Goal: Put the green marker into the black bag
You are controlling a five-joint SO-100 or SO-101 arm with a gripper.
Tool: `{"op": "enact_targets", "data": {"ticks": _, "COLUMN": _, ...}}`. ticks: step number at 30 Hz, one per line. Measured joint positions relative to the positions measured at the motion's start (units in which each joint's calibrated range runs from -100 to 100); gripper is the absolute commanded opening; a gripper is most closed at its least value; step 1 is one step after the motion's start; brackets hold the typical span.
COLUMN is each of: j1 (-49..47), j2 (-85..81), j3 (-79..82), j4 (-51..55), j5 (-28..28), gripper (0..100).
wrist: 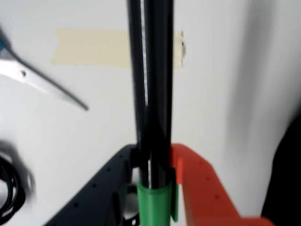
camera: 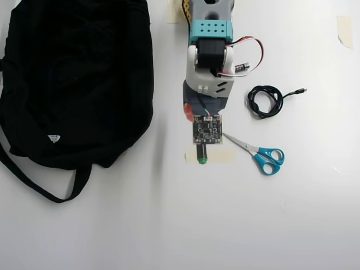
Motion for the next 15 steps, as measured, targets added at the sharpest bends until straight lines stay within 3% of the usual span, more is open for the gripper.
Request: {"op": "enact_targets", "data": {"ticks": 15, "j1": 0.0, "j2": -12.2, "j3": 11.8, "j4": 0.0, "j5": 0.1, "gripper": 2}}
